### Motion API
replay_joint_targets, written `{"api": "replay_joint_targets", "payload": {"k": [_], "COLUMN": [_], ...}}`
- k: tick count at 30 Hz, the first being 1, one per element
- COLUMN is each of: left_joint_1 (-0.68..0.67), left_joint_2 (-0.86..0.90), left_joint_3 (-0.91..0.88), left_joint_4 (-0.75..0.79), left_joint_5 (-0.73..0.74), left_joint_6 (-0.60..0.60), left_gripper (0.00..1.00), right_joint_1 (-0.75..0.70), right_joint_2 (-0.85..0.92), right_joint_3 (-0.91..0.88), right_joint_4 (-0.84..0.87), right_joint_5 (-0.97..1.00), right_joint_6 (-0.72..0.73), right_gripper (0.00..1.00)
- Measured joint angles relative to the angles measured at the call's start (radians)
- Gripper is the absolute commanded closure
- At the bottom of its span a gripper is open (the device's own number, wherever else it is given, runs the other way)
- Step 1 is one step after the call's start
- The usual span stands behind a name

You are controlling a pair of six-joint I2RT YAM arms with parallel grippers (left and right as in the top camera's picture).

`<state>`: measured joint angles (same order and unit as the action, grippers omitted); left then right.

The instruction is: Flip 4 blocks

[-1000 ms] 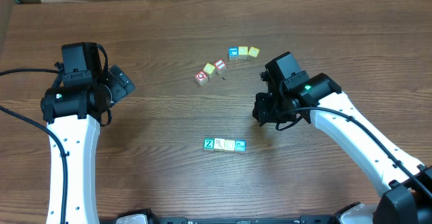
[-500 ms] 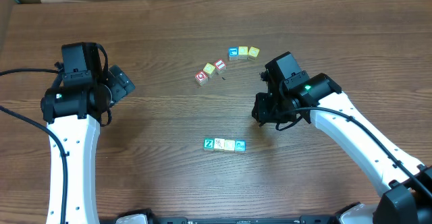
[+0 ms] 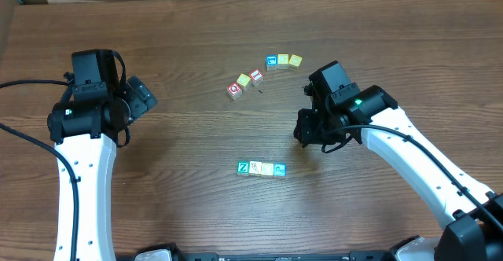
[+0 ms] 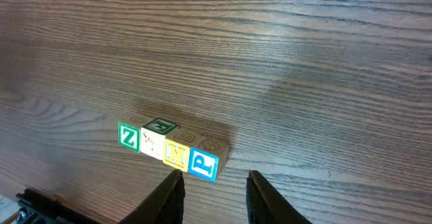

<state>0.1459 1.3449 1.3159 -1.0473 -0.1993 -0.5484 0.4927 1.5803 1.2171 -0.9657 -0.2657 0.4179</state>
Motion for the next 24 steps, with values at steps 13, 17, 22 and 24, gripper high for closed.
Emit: {"api": "replay_joint_targets", "payload": {"k": [13, 17, 22, 24], "left_joint_1": [0.000, 0.000, 0.000, 0.000], "left_joint_2": [0.000, 0.000, 0.000, 0.000], "left_joint_3": [0.000, 0.000, 0.000, 0.000], "left_joint_4": [0.000, 0.000, 0.000, 0.000], "left_joint_5": [0.000, 0.000, 0.000, 0.000], "left_joint_6": [0.000, 0.000, 0.000, 0.000], "left_gripper": [0.00, 0.00, 0.00, 0.00], "right_joint_1": [0.000, 0.000, 0.000, 0.000], "right_joint_2": [0.000, 0.000, 0.000, 0.000], "right_joint_3": [-0.008, -0.016, -0.016, -0.016], "right_joint_4": [-0.050, -0.041, -0.020, -0.019], "right_joint_5": [0.000, 0.000, 0.000, 0.000], "right_joint_6": [0.001, 0.001, 0.000, 0.000], "right_gripper": [0.68, 0.66, 0.65, 0.64]}}
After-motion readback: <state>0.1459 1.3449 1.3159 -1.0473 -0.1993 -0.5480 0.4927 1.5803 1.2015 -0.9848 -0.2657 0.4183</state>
